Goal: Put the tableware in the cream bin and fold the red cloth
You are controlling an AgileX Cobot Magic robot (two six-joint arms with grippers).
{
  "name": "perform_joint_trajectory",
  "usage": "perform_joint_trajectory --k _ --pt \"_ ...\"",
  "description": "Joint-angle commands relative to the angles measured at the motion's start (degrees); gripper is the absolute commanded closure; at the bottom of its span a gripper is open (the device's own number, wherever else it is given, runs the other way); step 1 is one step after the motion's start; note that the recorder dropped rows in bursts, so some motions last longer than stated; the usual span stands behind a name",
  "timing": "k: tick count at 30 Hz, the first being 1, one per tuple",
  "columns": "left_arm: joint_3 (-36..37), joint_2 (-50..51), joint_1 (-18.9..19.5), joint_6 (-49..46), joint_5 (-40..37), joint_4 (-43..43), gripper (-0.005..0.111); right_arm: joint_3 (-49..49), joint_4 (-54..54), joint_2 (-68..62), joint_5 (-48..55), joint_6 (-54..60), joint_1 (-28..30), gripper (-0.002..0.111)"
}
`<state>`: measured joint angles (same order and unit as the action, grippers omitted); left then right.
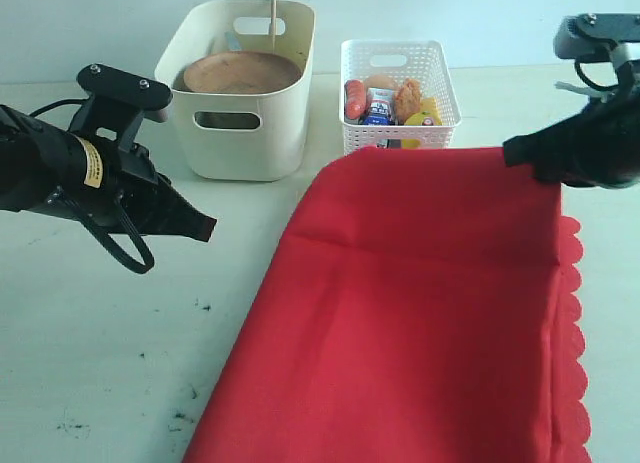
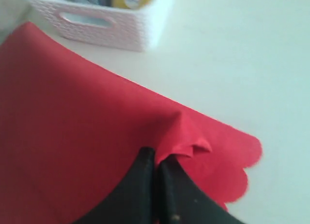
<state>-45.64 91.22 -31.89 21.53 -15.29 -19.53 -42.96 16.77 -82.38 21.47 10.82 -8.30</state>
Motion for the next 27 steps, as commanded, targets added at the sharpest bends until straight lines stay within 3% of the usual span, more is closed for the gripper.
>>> perform_joint_trajectory --k 1,5,7,9,14,17,21,23,27 --pt "0.1 -0.5 0.1 0.0 -0.1 -0.4 0.104 0.3 -24.8 -3.1 1.9 -27.1 1.4 0.108" --pt "0.1 -0.5 0.1 0.0 -0.2 -0.3 0.104 0.3 -27.9 -8.8 -1.3 -31.0 1.3 0.107" --pt "0.1 -0.5 0.1 0.0 -0.6 -0.3 0.104 0.3 -27.9 -11.7 -2.2 -31.0 1.3 0.100" --pt "0.1 -0.5 0.1 0.0 -0.8 -0.3 0.104 0.3 -28.7 -13.8 -2.2 -32.0 1.3 0.089" --pt "0.1 -0.5 0.1 0.0 -0.8 -0.3 0.104 -0.5 -32.0 -15.5 -1.5 -31.9 1.4 0.049" --pt "0.1 -0.5 0.1 0.0 -0.8 -0.3 0.104 -2.7 -33.5 -13.4 1.2 -31.8 1.4 0.035" --pt "0.1 -0.5 0.1 0.0 -1.1 -0.3 0.104 -7.2 -33.2 -7.5 3.9 -31.9 1.4 0.038" --pt "0.1 -0.5 0.1 0.0 -1.0 -0.3 0.104 -9.0 -29.2 -3.2 4.6 -31.4 1.0 0.045" --pt "0.1 -0.5 0.1 0.0 0.0 -0.3 0.104 -9.4 -7.8 2.5 5.5 -13.8 -1.8 0.093"
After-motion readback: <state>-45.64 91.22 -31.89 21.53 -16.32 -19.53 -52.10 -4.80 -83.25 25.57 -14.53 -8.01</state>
